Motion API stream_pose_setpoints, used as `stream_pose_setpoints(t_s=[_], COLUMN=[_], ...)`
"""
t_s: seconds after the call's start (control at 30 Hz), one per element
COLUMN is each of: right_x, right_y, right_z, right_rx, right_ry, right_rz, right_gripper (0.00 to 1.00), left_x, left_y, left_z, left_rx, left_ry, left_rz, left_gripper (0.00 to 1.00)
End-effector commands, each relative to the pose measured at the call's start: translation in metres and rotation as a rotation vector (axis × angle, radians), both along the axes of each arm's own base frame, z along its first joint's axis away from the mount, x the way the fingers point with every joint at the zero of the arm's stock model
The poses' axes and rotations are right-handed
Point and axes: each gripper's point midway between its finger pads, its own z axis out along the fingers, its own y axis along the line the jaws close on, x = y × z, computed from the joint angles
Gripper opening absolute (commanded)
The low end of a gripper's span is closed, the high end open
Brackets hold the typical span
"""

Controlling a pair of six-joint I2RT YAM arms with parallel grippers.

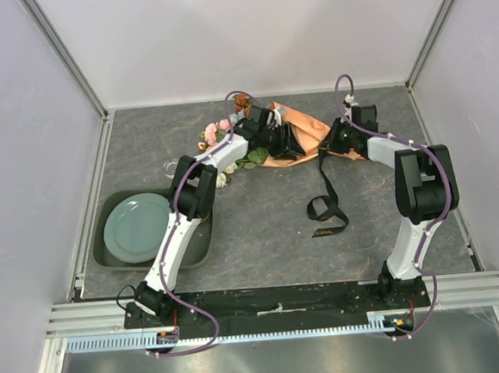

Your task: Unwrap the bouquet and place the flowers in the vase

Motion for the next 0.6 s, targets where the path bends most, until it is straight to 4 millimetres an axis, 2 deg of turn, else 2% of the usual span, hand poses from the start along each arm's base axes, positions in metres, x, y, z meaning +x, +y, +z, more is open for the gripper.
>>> stream_pose_setpoints(t_s=[0.0,0.07,0.17,0.3,0.4,0.57], right_x=[0.006,0.007,0.008,0.003,0.002,-0.003], right_y=[0.016,0.025,0.038,0.059,0.063,0.058], right_z=[0.005,0.016,0.043,0.108,0.153,0.21], right_rx=[0.033,0.057,0.134,0.315,0.423,0.5], right_ry=[-0.024,-0.037,-0.074,-0.171,-0.257,-0.35], right_rz=[0.028,0.045,0.053,0.098,0.099,0.07], right_gripper=[0.08,0.01,0.0,0.0,0.0,0.0], left_x=[-0.008,-0.008,-0.008,-0.008,-0.009,-0.01], left_y=[0.012,0.012,0.012,0.012,0.012,0.012], left_z=[-0.024,-0.025,-0.026,-0.026,-0.026,-0.024], left_rx=[0.066,0.067,0.067,0.067,0.065,0.063], left_ry=[0.051,0.053,0.055,0.055,0.057,0.056], left_rz=[0.007,0.007,0.006,0.006,0.004,0.001], left_gripper=[0.56,0.56,0.56,0.56,0.56,0.56])
